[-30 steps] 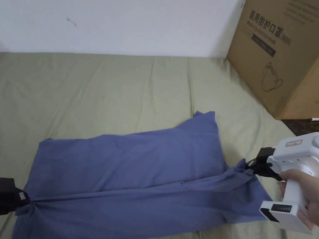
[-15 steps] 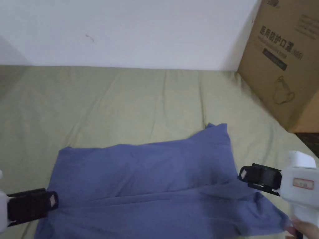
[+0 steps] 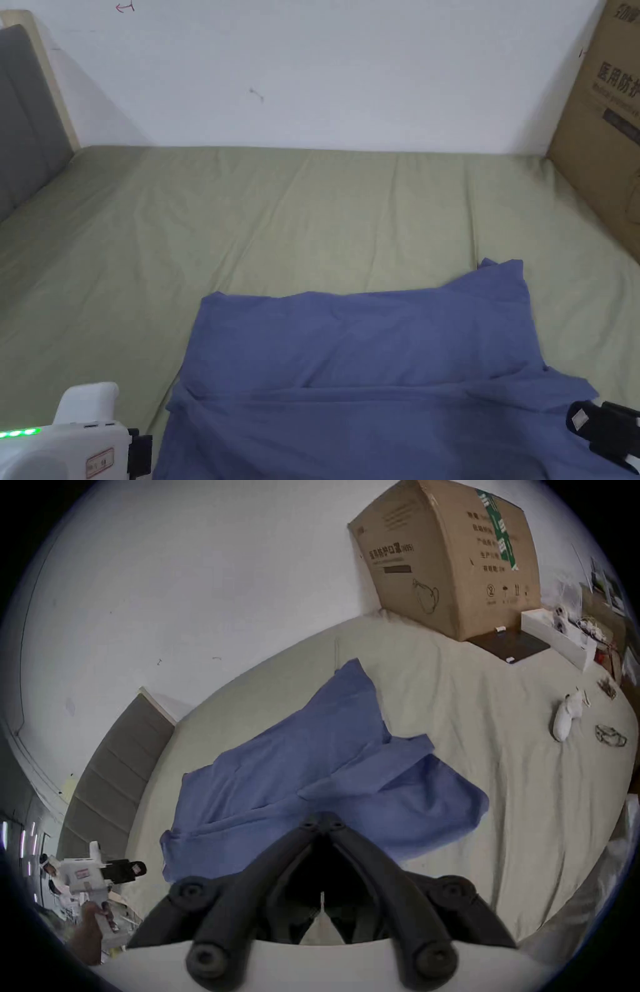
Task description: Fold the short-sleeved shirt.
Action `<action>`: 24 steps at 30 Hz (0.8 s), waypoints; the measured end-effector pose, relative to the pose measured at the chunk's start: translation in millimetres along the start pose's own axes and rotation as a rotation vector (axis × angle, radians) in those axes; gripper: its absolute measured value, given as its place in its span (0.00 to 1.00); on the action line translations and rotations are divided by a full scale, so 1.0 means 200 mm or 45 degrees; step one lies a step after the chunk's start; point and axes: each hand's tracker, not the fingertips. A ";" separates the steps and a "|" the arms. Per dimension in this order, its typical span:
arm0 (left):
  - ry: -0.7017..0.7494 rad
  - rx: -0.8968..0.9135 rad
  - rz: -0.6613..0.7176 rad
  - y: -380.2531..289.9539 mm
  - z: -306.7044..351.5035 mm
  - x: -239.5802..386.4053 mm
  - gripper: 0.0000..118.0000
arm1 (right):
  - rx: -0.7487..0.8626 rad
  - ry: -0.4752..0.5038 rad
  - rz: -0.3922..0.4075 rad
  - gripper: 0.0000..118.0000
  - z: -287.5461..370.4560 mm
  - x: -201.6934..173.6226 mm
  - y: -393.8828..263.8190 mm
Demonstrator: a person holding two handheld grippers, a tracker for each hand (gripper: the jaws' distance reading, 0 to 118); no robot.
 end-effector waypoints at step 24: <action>-0.003 -0.028 0.013 0.01 -0.07 0.13 0.04 | -0.221 -0.235 -0.003 0.53 -0.28 0.54 0.18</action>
